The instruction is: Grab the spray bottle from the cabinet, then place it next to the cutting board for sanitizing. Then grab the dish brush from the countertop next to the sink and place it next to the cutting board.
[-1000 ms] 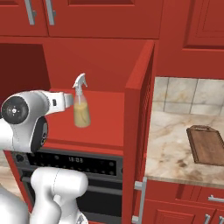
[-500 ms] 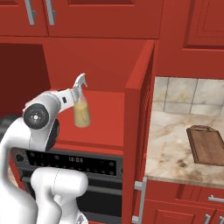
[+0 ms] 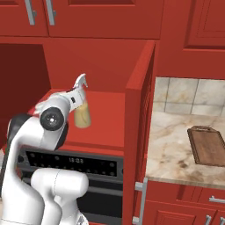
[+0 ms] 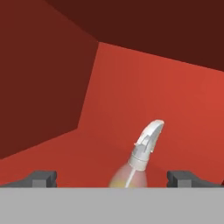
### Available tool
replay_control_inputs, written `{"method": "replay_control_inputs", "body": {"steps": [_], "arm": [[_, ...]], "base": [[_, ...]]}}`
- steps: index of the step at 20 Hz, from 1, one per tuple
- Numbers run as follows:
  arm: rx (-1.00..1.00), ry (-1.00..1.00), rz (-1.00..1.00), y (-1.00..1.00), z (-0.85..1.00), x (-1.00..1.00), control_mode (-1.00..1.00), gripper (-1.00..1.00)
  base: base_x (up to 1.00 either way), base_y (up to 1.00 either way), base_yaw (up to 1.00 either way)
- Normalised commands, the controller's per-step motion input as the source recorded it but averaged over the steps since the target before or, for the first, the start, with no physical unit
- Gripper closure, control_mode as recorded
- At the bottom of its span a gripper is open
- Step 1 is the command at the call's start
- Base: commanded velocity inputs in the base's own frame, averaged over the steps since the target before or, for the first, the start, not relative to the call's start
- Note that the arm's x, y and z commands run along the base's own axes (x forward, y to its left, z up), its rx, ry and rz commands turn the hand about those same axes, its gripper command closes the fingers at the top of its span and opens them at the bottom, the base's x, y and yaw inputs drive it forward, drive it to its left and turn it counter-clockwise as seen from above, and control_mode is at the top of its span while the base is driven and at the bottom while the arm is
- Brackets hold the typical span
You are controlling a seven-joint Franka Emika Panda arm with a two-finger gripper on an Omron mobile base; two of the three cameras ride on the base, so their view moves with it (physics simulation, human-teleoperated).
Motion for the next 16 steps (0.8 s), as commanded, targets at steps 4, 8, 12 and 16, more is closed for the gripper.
{"method": "replay_control_inputs", "body": {"steps": [4,8,12,16], "arm": [[0.01,-0.04,0.04,0.00,-0.23,0.53,-1.00,-1.00],[0.03,-0.18,0.02,0.00,-0.22,0.27,-1.00,-1.00],[0.05,-0.13,0.03,0.00,-0.26,0.24,-1.00,-1.00],[0.03,0.00,0.05,0.00,-0.18,0.28,-1.00,-1.00]], "base": [[0.00,0.00,0.00],[0.00,0.00,0.00],[0.00,0.00,0.00],[0.00,0.00,0.00]]}}
